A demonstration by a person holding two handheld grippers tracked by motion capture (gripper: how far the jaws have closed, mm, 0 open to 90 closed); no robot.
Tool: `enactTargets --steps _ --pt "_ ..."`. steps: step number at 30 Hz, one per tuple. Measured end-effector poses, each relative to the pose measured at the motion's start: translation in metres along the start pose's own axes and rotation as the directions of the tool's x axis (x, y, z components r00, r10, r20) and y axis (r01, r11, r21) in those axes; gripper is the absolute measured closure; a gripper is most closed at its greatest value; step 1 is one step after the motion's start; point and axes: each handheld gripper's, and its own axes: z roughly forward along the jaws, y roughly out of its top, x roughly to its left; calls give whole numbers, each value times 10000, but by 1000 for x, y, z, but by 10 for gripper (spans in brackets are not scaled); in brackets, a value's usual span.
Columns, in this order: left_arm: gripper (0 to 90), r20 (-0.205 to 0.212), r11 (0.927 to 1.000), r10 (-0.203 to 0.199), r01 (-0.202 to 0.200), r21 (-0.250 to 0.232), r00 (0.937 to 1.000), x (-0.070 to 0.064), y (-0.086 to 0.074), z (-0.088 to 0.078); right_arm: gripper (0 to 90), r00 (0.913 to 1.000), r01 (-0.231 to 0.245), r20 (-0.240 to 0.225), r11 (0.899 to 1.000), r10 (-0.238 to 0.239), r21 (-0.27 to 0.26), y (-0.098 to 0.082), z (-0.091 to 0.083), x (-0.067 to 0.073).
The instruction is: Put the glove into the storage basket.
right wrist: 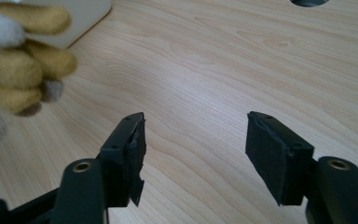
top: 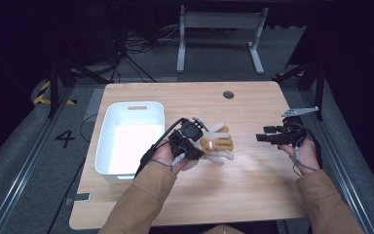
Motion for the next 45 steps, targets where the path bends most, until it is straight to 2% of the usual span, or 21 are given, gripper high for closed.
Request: enactTargets --steps 3,5,7,8,9,16,18,20,23,26,29,32,35,39,45 --pt "680 131 9992 -367 365 138 9992 5 3 -4 433 9999 69 147 9999 -71 142 0 1 0" --pt "681 -71 9985 -452 454 299 9990 7 6 -6 442 9996 130 242 9997 -135 217 0 2 0" --pt "681 -93 9974 -616 619 382 9981 9 8 -8 433 9980 510 347 9984 -519 264 0 3 0" --pt "682 49 9970 -685 683 356 9976 11 9 -9 436 9951 759 621 9968 -772 230 -1 3 1" --pt "681 8 9969 -722 721 323 9974 11 10 -10 444 9941 809 703 9963 -827 274 -1 3 2" --pt "681 -144 9911 -1174 1181 610 9930 16 21 -13 550 9956 678 617 9969 -703 407 -5 3 1" --pt "681 -115 9885 -1376 1381 611 9904 18 24 -14 586 9969 708 314 9964 -723 473 -5 2 0" --pt "681 -96 9852 -1607 1609 595 9870 20 26 -16 606 9974 685 163 9951 -698 708 -5 3 -1" --pt "681 -308 9812 -1809 1825 620 9830 23 30 -19 657 9951 899 307 9904 -936 1051 -7 5 -1" --pt "682 -470 9755 -2115 2139 521 9762 25 32 -22 672 9922 1092 480 9875 -1153 1134 -8 7 -1" --pt "682 -491 9602 -2765 2780 261 9598 27 33 -24 664 9890 1261 639 9862 -1334 1073 -9 7 -1" --pt "682 -652 9494 -3098 3124 334 9485 28 35 -24 664 9889 1260 655 9862 -1335 1078 -9 8 -2" --pt "682 -888 9451 -3197 3242 408 9433 29 36 -25 664 9881 1300 678 9853 -1380 1109 -10 12 -2" --pt "682 -1132 9287 -3641 3695 310 9245 35 35 -26 672 9883 1299 627 9822 -1394 1359 -10 24 -6" --pt "680 -1308 9084 -4129 4179 116 9013 44 29 -32 684 9868 1365 652 9776 -1485 1602 -4 37 -9"
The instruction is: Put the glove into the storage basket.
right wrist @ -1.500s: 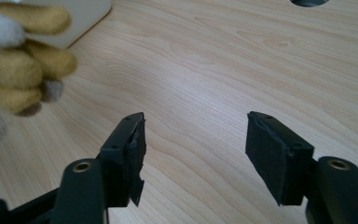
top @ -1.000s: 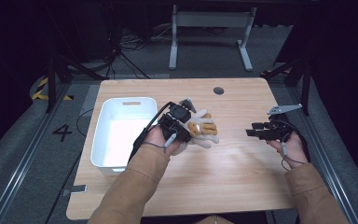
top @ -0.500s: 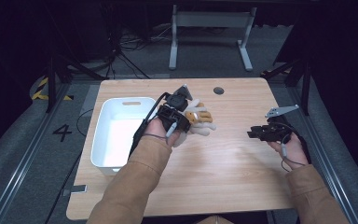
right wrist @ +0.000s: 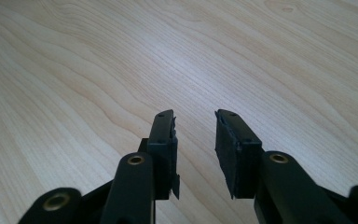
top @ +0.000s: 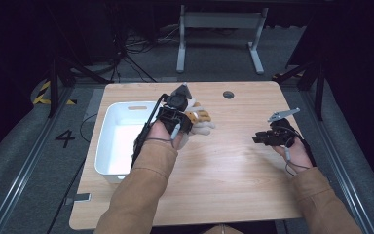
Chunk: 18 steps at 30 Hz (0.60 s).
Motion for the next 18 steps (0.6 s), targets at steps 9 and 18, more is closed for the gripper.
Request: enactTargets --steps 9,18 --pt "681 -95 9967 -779 777 -242 9969 15 2 -19 684 10000 11 45 9999 -11 -120 4 0 -2" --pt "681 -427 9927 -1171 1157 -350 9922 23 1 -30 684 9996 -231 -158 9993 227 -277 1 -4 -8"
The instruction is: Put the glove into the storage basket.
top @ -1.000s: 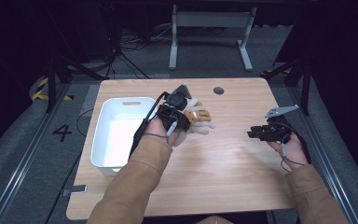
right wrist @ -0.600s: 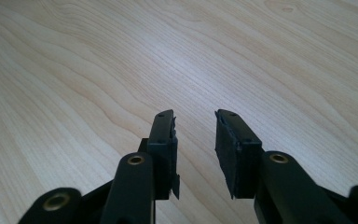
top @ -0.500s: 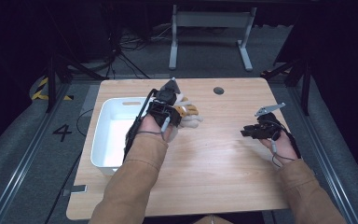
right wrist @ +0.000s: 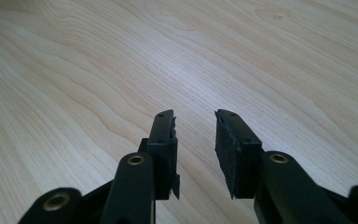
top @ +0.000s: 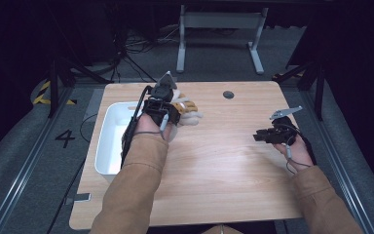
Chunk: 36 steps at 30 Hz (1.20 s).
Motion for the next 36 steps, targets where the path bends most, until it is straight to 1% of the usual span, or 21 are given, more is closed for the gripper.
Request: enactTargets --steps 3,7,9,12,15,18,22,24,28,30,33,34,36 --pt "681 -38 9996 -281 280 -64 9996 7 -1 0 687 10000 -83 -8 10000 83 -52 -1 -1 -2" --pt "680 -50 9969 -732 730 -292 9973 21 -4 -4 689 9999 -131 -44 9999 130 -65 -1 -2 -2" --pt "680 -79 9964 -755 752 -385 9971 25 -5 -5 691 9998 -172 -22 9998 172 -55 -2 -2 -2" --pt "680 -235 9950 -870 857 -516 9959 32 -10 -9 692 9998 -222 -18 9997 222 -75 -2 -2 -3" --pt "680 -291 9922 -1132 1114 -552 9932 40 -13 -12 694 9998 -216 -52 9997 215 -102 -3 -4 -3" --pt "680 -417 9872 -1505 1479 -596 9877 49 -15 -13 694 9997 -244 -71 9996 243 -148 -3 -5 -3" --pt "679 -418 9786 -1977 1948 -660 9794 60 -16 -12 694 9995 -290 -109 9994 288 -175 -4 -6 -3" --pt "680 -477 9757 -2124 2092 -645 9760 65 -16 -11 694 9995 -291 -107 9994 289 -182 -4 -7 -4" --pt "679 -611 9664 -2511 2466 -727 9660 76 -18 -10 694 9994 -321 -122 9993 318 -201 -5 -6 -4" --pt "679 -623 9623 -2661 2612 -761 9619 80 -19 -9 694 9995 -296 -93 9995 295 -146 -5 -6 -4" --pt "678 -508 9569 -2835 2790 -800 9576 86 -21 -7 694 9994 -323 -97 9994 322 -148 -5 -6 -4" --pt "677 -540 9524 -2974 2922 -872 9532 90 -23 -6 694 9995 -316 -88 9994 315 -168 -5 -6 -4" --pt "678 -515 9473 -3113 3055 -964 9489 94 -25 -5 694 9994 -334 -117 9993 332 -186 -5 -7 -4"
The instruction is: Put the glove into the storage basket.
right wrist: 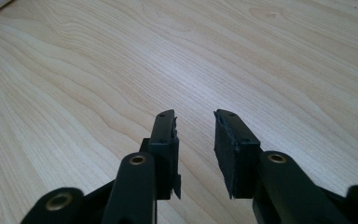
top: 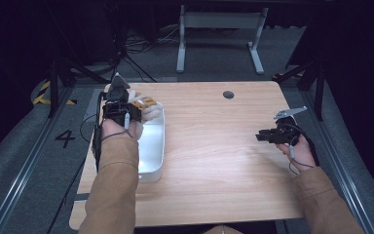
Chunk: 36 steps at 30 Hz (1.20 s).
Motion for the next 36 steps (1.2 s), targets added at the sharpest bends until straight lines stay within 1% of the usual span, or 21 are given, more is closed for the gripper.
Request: enactTargets --steps 3,6,7,10,12,16,21,24,27,28,29,35,36 --pt "677 -19 10000 -79 79 -59 10000 2 -1 1 694 10000 16 -45 10000 -16 -70 0 0 0" --pt "675 -36 9999 -86 85 -116 10000 3 -2 4 694 9999 95 -50 9999 -96 -54 1 1 2" --pt "675 -26 9998 -150 150 -153 9999 4 -3 6 694 9999 106 -49 9999 -106 -21 1 1 2" --pt "675 55 9994 -260 261 -219 9996 7 -6 13 694 10000 97 -12 9999 -97 44 0 2 2" --pt "675 121 9992 -343 346 -176 9993 10 -8 18 694 10000 68 -25 10000 -68 21 0 1 2" --pt "675 123 9990 -398 400 -211 9991 13 -13 27 694 10000 50 -33 10000 -50 46 0 2 1" --pt "674 150 9981 -605 607 -85 9981 20 -20 43 694 10000 11 -13 10000 -11 93 0 2 1" --pt "674 165 9976 -687 688 1 9975 25 -23 49 693 10000 13 -32 9999 -13 117 0 3 1" --pt "674 178 9962 -864 863 75 9961 30 -26 56 694 10000 15 -72 9999 -14 149 -1 3 1" --pt "674 161 9961 -880 879 37 9960 32 -27 59 694 10000 10 -70 9999 -9 151 -1 3 1" --pt "674 189 9953 -967 965 95 9951 34 -28 62 693 10000 5 -68 9999 -4 153 -1 3 1" --pt "672 321 9936 -1123 1117 176 9932 42 -34 74 693 9999 -111 -93 9997 113 201 -2 4 -1" --pt "672 414 9927 -1190 1180 258 9920 43 -35 76 694 9999 -121 -108 9997 123 198 -2 4 -1"
